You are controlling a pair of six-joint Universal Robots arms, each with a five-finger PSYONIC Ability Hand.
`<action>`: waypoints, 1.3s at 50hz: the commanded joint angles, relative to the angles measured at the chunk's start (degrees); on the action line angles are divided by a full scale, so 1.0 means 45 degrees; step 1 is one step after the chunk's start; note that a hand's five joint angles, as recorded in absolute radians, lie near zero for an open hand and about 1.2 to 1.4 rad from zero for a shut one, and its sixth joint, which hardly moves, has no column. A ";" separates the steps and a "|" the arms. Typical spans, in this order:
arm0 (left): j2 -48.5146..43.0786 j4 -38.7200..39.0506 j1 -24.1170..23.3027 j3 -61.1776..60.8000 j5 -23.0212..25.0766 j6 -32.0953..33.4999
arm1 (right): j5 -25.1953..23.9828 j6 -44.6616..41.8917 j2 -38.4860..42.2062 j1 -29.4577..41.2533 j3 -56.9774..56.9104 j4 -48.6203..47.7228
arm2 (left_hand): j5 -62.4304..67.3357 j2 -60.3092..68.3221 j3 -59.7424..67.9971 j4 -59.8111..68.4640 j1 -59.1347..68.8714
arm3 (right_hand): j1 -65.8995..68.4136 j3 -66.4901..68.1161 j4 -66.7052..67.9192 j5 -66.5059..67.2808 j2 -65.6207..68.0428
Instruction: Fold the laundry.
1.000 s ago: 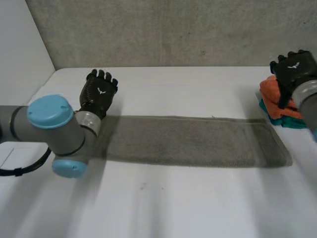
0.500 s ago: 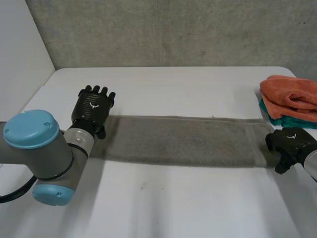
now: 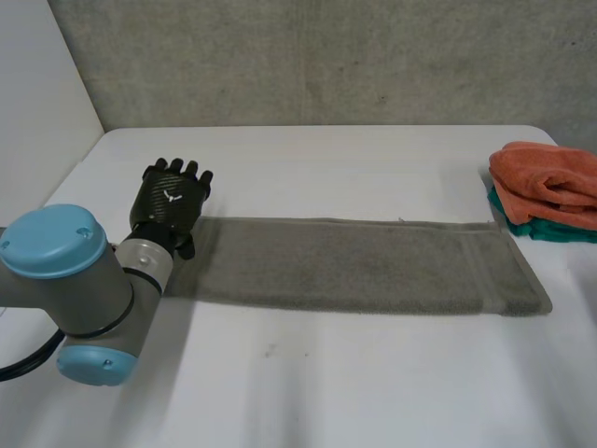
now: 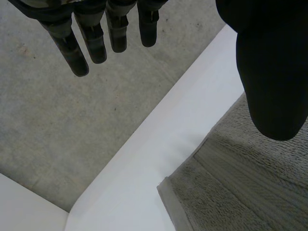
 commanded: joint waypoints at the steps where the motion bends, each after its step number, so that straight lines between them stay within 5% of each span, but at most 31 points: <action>1: 0.0068 -0.0004 -0.0016 -0.0030 -0.0010 -0.0009 | -0.0680 -0.0223 -0.0532 0.0385 0.0162 0.0787 | -0.0599 -0.0344 -0.0435 -0.0367 -0.0164 | -0.5263 -0.7640 -0.7732 -0.7453 -0.7581; 6: 0.0107 -0.0004 -0.0016 -0.0128 0.0010 -0.0009 | -0.2846 0.0851 -0.0611 0.1480 0.0805 0.0866 | -0.0599 -0.0344 -0.0435 -0.0367 -0.0164 | -0.6886 -0.9264 -0.9355 -0.9076 -0.9205; 11: 0.0146 -0.0004 -0.0016 -0.0226 0.0029 -0.0009 | -0.3437 0.1204 -0.0611 0.1657 0.1119 0.0827 | -0.0599 -0.0344 -0.0435 -0.0367 -0.0164 | -0.6551 -0.8929 -0.9020 -0.8741 -0.8870; 30: 0.0068 -0.0004 0.0023 -0.0245 0.0029 -0.0009 | -0.3124 0.1243 0.1165 0.2360 0.0241 -0.0032 | -0.0599 -0.0344 -0.0435 -0.0367 -0.0164 | -0.1769 -0.4147 -0.4238 -0.3959 -0.4088; 33: 0.0068 0.0015 0.0023 -0.0245 0.0029 -0.0009 | -0.3046 0.1223 0.1283 0.2379 0.0163 -0.0247 | -0.0599 -0.0344 -0.0435 -0.0367 -0.0164 | 0.0470 -0.1907 -0.1999 -0.1720 -0.1848; 35: 0.0068 0.0015 0.0023 -0.0245 0.0029 -0.0009 | -0.2930 0.1223 0.1283 0.2399 0.0143 -0.0422 | -0.0599 -0.0344 -0.0435 -0.0367 -0.0164 | 0.5068 0.2690 0.2599 0.2878 0.2749; 48: 0.0087 0.0016 0.0043 -0.0245 0.0010 -0.0009 | -0.1836 0.0970 0.1108 0.1971 0.0085 -0.0463 | -0.0599 -0.0344 -0.0435 -0.0367 -0.0164 | 0.5099 0.2722 0.2630 0.2910 0.2781; 57: 0.0263 0.0015 0.0043 -0.0245 0.0010 -0.0009 | -0.1836 -0.0806 0.0268 -0.1506 -0.0462 0.0103 | -0.0599 -0.0344 -0.0435 -0.0367 -0.0164 | 0.5099 0.2722 0.2630 0.2910 0.2781; 65: 0.0673 -0.0004 0.0140 -0.0226 -0.0010 -0.0048 | -0.1894 0.0693 -0.0942 0.1184 -0.1204 0.0885 | -0.0599 -0.0344 -0.0435 -0.0367 -0.0164 | 0.5099 0.2722 0.2630 0.2910 0.2781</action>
